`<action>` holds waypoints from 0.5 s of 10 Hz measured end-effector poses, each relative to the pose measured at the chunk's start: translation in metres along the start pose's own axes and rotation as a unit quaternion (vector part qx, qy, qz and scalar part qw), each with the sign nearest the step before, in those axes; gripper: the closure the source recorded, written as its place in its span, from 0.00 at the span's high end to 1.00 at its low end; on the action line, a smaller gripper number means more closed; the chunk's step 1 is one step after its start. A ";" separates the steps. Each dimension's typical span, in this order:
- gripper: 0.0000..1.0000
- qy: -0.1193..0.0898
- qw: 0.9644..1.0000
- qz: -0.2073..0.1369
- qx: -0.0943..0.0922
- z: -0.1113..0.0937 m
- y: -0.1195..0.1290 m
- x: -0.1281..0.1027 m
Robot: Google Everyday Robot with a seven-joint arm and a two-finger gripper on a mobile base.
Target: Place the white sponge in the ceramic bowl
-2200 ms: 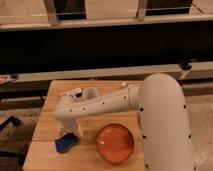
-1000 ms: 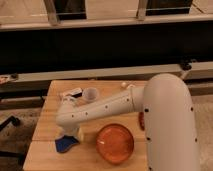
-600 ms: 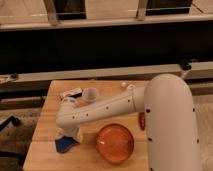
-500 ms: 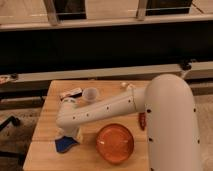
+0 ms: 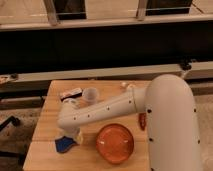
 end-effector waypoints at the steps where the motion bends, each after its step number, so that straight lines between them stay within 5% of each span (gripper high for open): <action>1: 0.80 0.002 1.000 0.017 -0.001 0.001 0.002 0.000; 5: 0.80 0.014 0.999 0.051 -0.003 0.001 0.003 0.001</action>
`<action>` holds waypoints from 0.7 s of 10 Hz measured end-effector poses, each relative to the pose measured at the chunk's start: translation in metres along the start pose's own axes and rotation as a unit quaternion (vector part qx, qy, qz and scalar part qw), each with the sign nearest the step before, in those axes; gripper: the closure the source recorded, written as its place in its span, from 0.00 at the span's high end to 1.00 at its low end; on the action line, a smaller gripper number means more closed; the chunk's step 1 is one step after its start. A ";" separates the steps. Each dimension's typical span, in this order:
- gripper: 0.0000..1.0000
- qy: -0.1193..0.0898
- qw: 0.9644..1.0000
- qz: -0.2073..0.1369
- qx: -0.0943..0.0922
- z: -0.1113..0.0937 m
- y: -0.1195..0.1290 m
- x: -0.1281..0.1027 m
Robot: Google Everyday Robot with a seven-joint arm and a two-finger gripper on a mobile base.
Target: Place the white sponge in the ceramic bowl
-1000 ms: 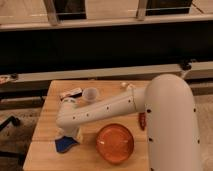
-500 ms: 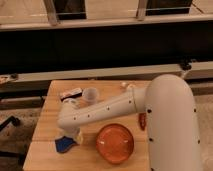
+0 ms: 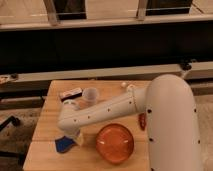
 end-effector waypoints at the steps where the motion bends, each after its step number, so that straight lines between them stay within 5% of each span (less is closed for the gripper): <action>1: 0.80 0.005 1.000 0.007 0.000 -0.001 -0.001 -0.002; 7: 0.80 0.035 0.999 0.029 -0.022 -0.004 -0.013 -0.010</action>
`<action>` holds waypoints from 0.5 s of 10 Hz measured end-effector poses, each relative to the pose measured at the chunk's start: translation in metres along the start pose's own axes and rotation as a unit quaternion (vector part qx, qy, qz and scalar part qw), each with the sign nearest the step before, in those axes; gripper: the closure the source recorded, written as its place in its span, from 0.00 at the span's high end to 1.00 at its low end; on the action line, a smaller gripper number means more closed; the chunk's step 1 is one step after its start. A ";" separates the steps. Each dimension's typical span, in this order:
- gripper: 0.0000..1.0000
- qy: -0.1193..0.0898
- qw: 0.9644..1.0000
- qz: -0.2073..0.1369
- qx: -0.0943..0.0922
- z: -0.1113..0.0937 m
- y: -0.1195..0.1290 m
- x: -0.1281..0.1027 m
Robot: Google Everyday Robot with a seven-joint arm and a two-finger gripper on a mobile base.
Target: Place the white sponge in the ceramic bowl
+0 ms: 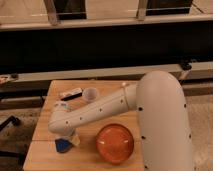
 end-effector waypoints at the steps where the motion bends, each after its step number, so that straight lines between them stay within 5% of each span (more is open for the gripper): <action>1: 0.80 0.005 1.000 0.005 -0.006 0.000 -0.001 0.000; 5: 0.80 0.021 0.998 0.033 -0.039 0.002 0.004 0.000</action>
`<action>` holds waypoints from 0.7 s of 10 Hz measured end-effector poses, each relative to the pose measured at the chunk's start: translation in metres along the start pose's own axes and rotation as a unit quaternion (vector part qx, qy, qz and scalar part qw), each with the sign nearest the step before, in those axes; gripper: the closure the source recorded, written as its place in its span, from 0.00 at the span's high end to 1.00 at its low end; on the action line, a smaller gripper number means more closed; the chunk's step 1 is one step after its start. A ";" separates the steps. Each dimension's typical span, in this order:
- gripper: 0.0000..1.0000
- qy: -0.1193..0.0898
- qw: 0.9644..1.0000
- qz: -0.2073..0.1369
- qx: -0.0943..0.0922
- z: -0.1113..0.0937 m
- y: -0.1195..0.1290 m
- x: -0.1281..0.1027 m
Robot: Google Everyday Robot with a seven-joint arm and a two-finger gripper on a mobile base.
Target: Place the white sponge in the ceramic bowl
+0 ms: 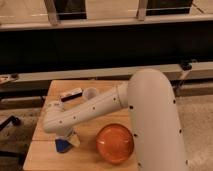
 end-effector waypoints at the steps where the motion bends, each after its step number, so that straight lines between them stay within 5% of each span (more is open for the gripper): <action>1: 0.80 -0.001 1.000 0.003 0.000 0.001 0.004 0.002; 4: 0.80 -0.010 0.999 0.012 0.036 0.004 0.010 -0.002; 7: 0.80 -0.025 0.995 0.022 0.094 0.004 0.006 -0.008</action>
